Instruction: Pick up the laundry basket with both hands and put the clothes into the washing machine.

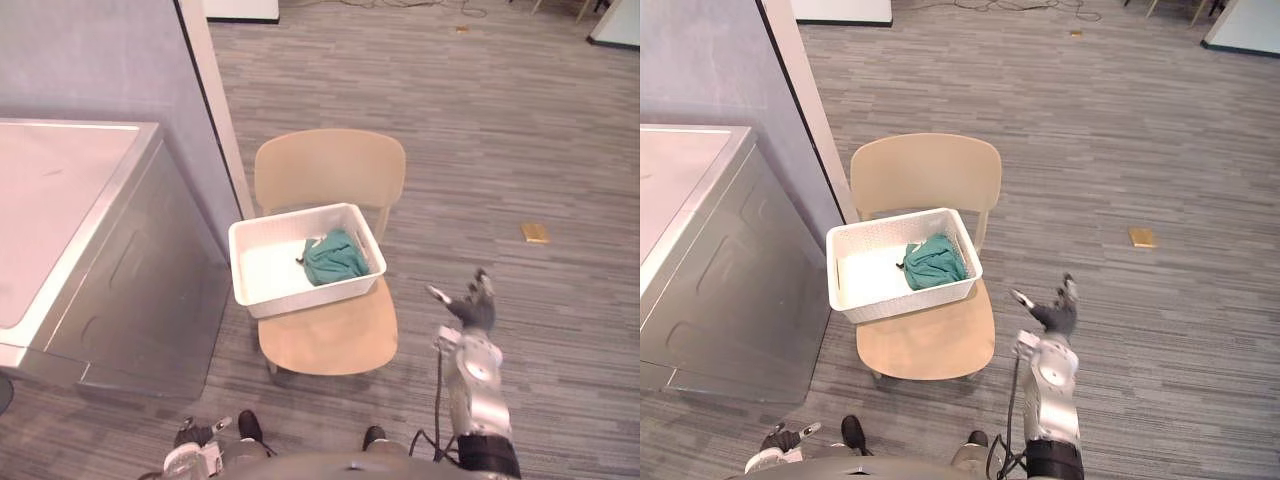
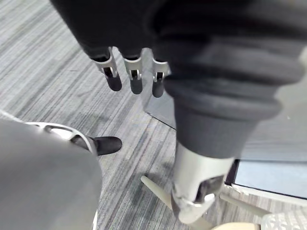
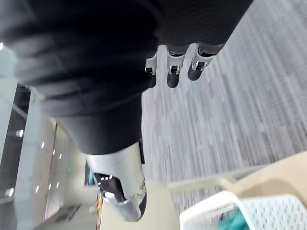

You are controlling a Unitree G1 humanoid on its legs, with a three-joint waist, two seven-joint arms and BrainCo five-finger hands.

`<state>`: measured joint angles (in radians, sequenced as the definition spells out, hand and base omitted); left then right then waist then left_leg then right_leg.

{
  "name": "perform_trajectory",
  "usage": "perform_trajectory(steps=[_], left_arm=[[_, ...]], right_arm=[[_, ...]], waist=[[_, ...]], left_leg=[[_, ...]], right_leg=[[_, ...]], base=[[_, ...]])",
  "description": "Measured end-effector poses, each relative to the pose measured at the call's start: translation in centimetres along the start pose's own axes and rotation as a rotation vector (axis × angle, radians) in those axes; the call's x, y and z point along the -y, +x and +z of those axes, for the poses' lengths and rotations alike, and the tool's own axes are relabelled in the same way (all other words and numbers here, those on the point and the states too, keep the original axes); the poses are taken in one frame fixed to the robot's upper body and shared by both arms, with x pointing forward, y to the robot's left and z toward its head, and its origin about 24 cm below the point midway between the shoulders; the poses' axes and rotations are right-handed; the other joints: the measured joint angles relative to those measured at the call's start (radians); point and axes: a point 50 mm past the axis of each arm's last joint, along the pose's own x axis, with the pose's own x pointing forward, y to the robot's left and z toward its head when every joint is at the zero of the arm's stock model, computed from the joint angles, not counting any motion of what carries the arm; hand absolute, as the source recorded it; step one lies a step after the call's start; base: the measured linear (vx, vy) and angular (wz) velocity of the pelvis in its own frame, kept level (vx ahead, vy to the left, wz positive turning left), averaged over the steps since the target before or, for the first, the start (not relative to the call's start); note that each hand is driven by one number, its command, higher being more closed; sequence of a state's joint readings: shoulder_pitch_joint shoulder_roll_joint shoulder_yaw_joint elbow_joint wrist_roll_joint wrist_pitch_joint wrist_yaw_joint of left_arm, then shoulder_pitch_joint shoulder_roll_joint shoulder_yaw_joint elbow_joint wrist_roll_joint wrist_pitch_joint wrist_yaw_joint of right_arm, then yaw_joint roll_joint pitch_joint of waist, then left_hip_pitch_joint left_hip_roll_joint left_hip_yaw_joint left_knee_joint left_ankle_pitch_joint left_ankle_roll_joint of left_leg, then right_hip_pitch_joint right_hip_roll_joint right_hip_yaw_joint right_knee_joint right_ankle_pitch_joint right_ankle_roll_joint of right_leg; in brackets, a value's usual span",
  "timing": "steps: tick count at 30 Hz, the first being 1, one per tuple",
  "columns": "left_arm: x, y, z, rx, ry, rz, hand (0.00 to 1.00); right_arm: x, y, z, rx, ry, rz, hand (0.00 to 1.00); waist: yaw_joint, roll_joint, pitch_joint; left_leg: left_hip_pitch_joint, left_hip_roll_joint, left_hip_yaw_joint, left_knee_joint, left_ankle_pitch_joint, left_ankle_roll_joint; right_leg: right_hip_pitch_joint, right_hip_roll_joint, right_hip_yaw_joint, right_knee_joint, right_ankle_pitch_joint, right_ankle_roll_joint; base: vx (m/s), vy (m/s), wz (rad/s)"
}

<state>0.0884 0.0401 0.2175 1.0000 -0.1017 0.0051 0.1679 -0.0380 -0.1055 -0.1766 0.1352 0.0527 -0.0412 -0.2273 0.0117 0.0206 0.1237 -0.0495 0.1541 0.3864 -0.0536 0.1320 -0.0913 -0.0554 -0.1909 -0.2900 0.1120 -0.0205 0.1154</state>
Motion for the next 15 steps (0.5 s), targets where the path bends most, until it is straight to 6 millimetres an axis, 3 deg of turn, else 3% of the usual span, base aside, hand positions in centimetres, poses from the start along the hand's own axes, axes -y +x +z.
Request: perform_trajectory(steps=[4, 6, 12, 15], left_arm=[[1.1, 0.2, 2.1, 0.067, 0.029, -0.036, 0.00], [1.6, 0.4, 4.3, 0.132, 0.057, -0.054, 0.00], [2.2, 0.5, 8.4, 0.255, 0.063, -0.064, 0.00], [1.5, 0.5, 9.0, 0.273, 0.066, -0.029, 0.00]], right_arm=[[-3.1, 3.0, 5.5, 0.240, -0.226, 0.184, 0.00], [-4.8, 4.8, 9.2, 0.382, -0.354, 0.227, 0.00], [-7.4, 8.6, 13.4, 0.472, -0.621, 0.291, 0.00], [-7.2, 10.3, 16.0, 0.494, -0.720, 0.274, 0.00]], waist=[[0.017, 0.005, 0.074], [0.018, -0.005, 0.134], [0.057, -0.028, 0.262], [0.072, -0.030, 0.318]], left_leg=[[-0.063, 0.000, -0.027, 0.009, 0.015, 0.013], [-0.128, 0.001, -0.056, 0.021, 0.035, 0.025], [-0.219, -0.008, -0.106, 0.013, 0.080, 0.039], [-0.232, -0.019, -0.116, -0.013, 0.105, 0.045]], right_leg=[[-0.062, -0.003, -0.004, 0.026, 0.008, -0.002], [-0.115, -0.008, -0.023, 0.055, 0.015, -0.003], [-0.205, -0.025, -0.051, 0.117, 0.012, -0.004], [-0.237, -0.038, -0.053, 0.147, 0.008, -0.004]], base=[[-0.07, 0.042, 0.06], [-0.07, 0.026, 0.25], [-0.08, 0.018, 0.22], [-0.06, 0.003, 0.10]])
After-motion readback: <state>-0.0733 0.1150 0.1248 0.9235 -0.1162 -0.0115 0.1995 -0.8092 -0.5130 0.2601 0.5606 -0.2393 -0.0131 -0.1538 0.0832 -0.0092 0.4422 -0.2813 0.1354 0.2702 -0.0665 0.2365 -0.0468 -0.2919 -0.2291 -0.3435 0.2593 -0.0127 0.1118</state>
